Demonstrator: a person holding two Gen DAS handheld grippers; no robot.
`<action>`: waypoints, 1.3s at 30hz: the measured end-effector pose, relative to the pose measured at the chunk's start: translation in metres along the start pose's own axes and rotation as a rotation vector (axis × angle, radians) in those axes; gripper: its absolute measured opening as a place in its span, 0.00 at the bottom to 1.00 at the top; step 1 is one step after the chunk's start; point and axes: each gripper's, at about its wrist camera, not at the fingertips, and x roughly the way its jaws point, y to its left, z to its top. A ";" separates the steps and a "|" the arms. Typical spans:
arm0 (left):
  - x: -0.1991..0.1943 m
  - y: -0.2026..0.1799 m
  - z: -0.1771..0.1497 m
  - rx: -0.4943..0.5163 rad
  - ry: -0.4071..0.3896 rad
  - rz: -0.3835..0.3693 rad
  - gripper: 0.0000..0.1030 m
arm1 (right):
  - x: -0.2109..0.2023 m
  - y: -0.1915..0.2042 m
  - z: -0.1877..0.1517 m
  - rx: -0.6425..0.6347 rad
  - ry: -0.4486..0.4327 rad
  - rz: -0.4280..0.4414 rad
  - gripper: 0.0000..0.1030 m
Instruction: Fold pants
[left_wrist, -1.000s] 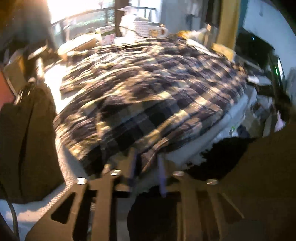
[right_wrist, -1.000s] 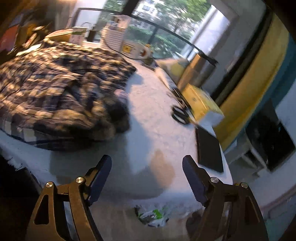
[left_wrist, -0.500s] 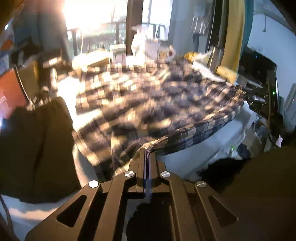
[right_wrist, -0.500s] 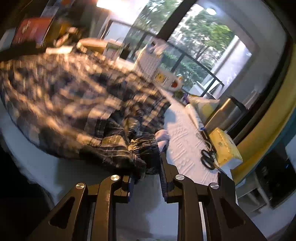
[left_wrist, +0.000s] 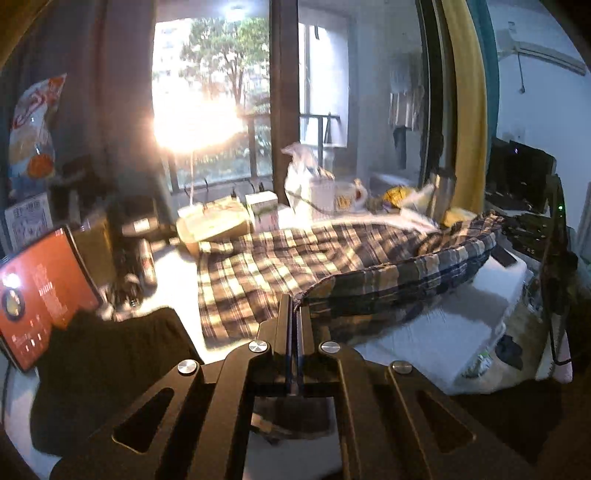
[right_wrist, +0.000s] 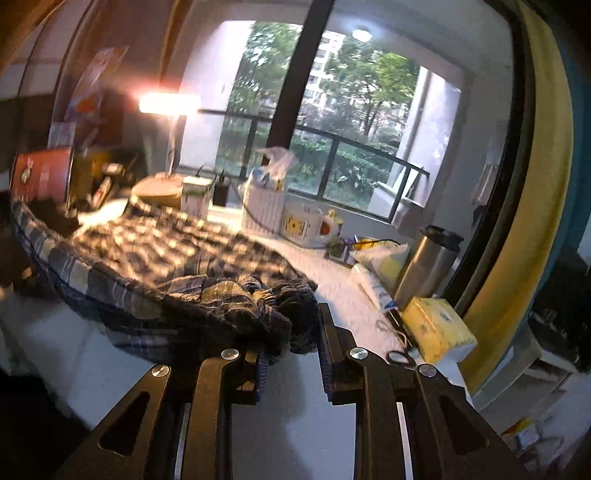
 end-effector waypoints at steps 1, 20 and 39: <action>0.003 0.002 0.005 0.004 -0.008 0.001 0.00 | 0.002 -0.003 0.006 0.024 -0.012 0.001 0.23; 0.105 0.045 0.104 0.084 -0.068 0.044 0.00 | 0.094 -0.038 0.078 0.180 -0.025 0.008 0.23; 0.270 0.107 0.102 -0.002 0.176 0.066 0.03 | 0.271 -0.044 0.097 0.200 0.166 0.055 0.23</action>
